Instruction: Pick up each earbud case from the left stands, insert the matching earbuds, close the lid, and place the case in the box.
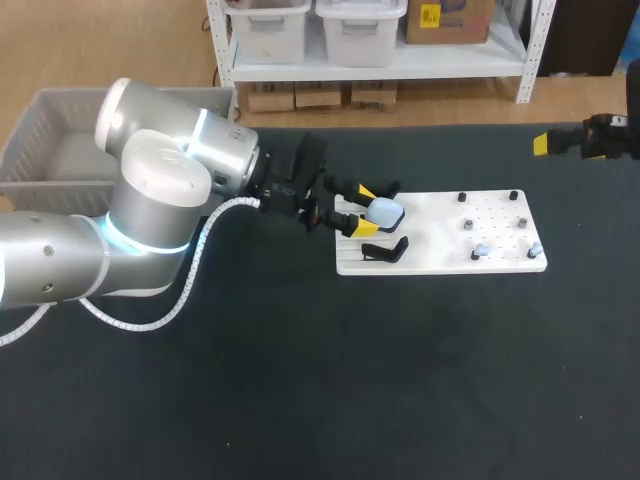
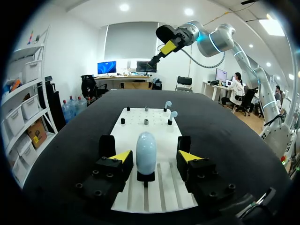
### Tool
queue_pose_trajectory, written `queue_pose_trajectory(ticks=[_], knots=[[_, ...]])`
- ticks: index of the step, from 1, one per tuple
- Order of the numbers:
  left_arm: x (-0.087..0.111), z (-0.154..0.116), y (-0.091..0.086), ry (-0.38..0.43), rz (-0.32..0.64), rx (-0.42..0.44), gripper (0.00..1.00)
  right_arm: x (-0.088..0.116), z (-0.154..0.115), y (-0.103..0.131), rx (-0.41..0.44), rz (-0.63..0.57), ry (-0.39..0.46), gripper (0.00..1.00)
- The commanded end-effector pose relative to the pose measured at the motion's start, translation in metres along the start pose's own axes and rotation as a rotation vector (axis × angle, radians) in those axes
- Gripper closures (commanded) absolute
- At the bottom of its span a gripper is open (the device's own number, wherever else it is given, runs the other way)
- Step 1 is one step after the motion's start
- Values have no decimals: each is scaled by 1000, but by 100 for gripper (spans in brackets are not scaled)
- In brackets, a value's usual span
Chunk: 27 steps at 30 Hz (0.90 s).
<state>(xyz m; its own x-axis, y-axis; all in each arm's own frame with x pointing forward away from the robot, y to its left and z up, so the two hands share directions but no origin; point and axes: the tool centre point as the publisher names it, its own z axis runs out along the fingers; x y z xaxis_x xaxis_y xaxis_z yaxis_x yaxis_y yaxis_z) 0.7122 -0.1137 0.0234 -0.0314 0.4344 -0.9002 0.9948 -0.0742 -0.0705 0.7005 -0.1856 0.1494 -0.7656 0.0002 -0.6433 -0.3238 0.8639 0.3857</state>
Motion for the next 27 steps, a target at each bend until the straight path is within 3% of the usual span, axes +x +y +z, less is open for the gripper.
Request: queue_pose_trajectory(ticks=[1, 5, 8, 27], knots=[[1, 2, 4, 5, -4, 7, 40, 0, 0, 0, 0, 0, 0, 0], [4, 3, 4, 13, -14, 4, 41, 0, 0, 0, 0, 0, 0, 0], [5, 2, 4, 18, -20, 0, 51, 0, 0, 0, 0, 0, 0, 0], [3, 7, 6, 31, -23, 0, 53, 0, 0, 0, 0, 0, 0, 0]])
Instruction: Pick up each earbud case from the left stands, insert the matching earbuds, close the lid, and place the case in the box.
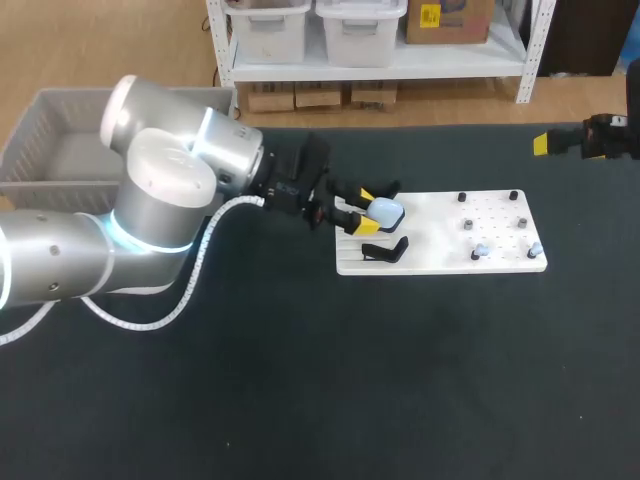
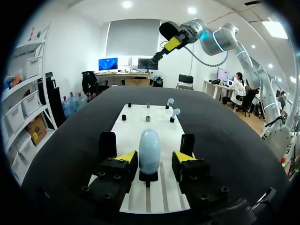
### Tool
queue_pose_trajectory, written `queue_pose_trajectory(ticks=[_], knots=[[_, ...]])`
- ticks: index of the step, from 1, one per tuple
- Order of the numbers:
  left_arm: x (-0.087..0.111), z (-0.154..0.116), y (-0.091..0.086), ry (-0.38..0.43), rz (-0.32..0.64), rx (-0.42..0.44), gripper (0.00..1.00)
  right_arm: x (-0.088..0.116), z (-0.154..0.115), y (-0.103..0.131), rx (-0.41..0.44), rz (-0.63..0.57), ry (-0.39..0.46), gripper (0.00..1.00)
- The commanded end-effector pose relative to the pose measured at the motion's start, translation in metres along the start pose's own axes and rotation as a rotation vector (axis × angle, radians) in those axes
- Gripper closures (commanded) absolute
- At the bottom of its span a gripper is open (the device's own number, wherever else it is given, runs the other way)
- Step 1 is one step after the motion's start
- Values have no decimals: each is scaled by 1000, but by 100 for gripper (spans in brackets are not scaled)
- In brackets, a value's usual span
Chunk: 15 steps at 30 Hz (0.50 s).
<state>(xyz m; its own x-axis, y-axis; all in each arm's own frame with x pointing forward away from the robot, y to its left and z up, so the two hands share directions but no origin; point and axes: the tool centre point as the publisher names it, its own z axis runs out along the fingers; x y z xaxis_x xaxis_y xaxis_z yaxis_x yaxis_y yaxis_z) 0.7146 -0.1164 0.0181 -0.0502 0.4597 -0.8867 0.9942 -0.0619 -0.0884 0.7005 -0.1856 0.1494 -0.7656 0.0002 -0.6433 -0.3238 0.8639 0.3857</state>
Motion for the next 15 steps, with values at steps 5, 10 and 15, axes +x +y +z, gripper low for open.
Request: queue_pose_trajectory(ticks=[5, 10, 15], knots=[[-1, 4, 3, 3, -2, 5, 54, 0, 0, 0, 0, 0, 0, 0], [0, 5, 3, 2, -3, 8, 55, 0, 0, 0, 0, 0, 0, 0], [1, 6, 3, 2, -4, 9, 60, 0, 0, 0, 0, 0, 0, 0]])
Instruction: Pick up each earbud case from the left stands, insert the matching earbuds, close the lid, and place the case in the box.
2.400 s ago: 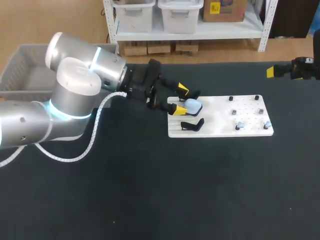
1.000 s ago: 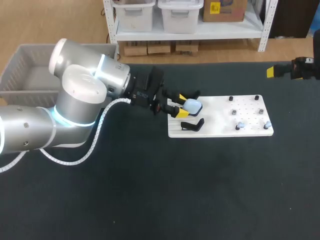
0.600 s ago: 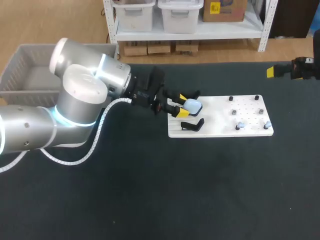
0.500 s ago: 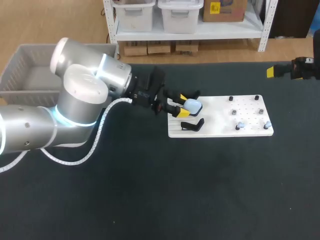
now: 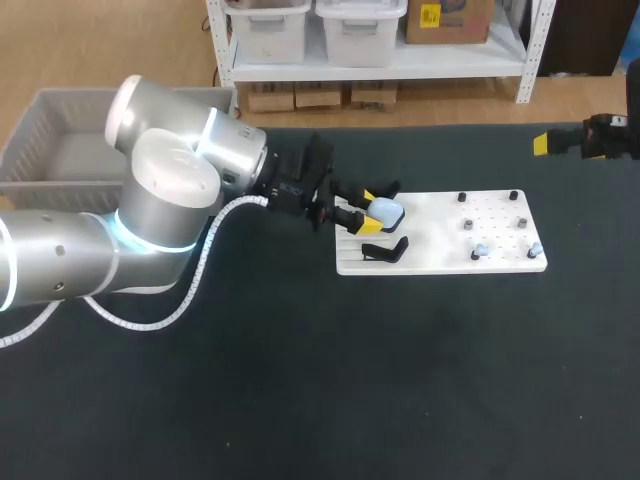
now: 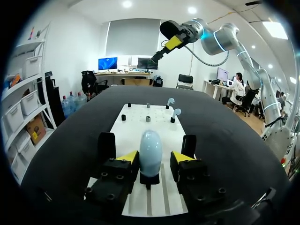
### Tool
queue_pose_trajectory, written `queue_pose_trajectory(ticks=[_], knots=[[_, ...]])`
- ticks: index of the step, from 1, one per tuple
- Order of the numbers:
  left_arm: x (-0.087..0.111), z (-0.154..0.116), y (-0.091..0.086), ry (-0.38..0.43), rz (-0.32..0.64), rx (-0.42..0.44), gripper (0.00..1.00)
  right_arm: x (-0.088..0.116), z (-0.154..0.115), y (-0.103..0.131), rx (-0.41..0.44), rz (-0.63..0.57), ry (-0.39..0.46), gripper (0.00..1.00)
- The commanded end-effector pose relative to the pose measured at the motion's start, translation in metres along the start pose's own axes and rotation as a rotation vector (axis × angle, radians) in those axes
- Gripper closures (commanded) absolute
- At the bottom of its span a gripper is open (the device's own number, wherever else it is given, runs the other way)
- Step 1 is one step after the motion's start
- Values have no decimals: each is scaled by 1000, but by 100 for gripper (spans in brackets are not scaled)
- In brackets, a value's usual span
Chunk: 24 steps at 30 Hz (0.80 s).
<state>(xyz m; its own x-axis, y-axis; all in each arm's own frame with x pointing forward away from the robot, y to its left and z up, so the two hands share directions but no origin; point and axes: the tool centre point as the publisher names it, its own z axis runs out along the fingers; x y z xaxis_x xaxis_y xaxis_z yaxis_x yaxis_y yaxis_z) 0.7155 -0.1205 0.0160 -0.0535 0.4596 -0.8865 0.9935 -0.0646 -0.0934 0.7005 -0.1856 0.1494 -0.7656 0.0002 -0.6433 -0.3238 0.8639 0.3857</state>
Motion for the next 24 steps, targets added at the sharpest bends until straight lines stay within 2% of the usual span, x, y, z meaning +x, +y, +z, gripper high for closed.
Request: queue_pose_trajectory(ticks=[1, 9, 12, 16, 20, 24], knots=[[1, 2, 2, 2, -1, 4, 60, 0, 0, 0, 0, 0, 0, 0], [1, 2, 0, 3, 2, 8, 67, 0, 0, 0, 0, 0, 0, 0], [1, 3, 0, 5, 2, 9, 74, 0, 0, 0, 0, 0, 0, 0], [2, 3, -1, 8, 0, 7, 92, 0, 0, 0, 0, 0, 0, 0], [3, 1, -2, 11, -1, -3, 100, 0, 0, 0, 0, 0, 0, 0], [-1, -5, -5, 16, 10, -32, 100, 0, 0, 0, 0, 0, 0, 0]])
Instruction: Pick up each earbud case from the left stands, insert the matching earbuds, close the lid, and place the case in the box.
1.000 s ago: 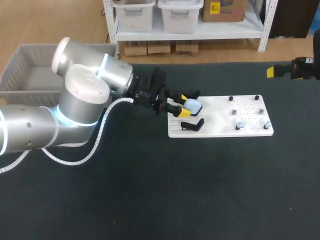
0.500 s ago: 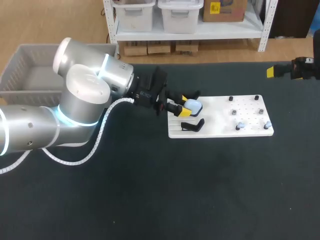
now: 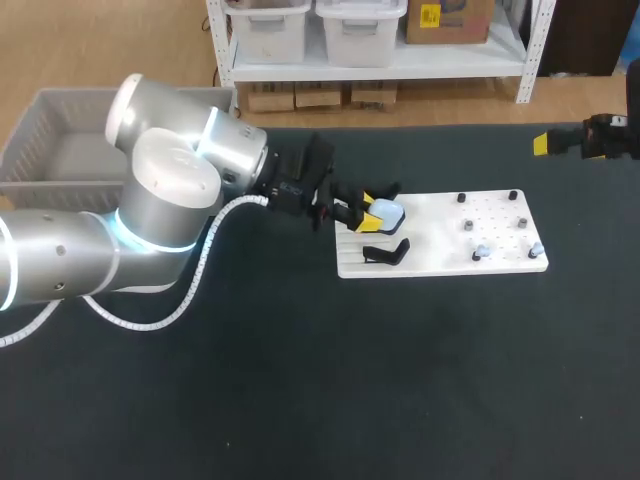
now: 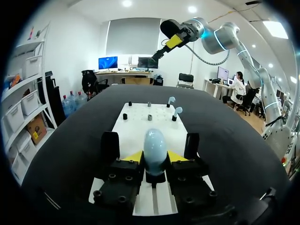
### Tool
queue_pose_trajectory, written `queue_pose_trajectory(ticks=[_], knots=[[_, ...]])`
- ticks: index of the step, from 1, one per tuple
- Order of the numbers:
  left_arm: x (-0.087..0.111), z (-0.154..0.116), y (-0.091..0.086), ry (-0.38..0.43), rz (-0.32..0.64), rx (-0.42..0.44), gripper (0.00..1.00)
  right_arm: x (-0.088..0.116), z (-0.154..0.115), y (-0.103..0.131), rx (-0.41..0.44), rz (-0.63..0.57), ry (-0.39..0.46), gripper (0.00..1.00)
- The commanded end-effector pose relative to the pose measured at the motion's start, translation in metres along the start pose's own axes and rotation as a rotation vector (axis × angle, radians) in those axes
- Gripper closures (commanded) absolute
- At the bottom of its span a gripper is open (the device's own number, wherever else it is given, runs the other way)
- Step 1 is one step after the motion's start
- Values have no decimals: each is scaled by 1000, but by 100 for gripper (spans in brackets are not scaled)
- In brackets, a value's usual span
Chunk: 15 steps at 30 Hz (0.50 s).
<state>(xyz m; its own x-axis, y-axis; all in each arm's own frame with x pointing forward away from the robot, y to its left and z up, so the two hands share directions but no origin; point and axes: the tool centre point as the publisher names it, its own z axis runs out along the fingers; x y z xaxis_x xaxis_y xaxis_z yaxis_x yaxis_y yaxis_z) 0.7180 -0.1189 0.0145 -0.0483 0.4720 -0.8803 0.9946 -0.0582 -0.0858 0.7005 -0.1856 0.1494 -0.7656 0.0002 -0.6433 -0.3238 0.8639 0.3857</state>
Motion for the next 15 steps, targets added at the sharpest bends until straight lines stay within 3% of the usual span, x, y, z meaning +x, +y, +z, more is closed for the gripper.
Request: queue_pose_trajectory(ticks=[1, 8, 15], knots=[[-5, -7, -8, -2, 12, -32, 100, 0, 0, 0, 0, 0, 0, 0], [-27, -25, -14, -44, 75, -73, 100, 0, 0, 0, 0, 0, 0, 0], [-54, -36, -30, -143, 129, -72, 100, 0, 0, 0, 0, 0, 0, 0]])
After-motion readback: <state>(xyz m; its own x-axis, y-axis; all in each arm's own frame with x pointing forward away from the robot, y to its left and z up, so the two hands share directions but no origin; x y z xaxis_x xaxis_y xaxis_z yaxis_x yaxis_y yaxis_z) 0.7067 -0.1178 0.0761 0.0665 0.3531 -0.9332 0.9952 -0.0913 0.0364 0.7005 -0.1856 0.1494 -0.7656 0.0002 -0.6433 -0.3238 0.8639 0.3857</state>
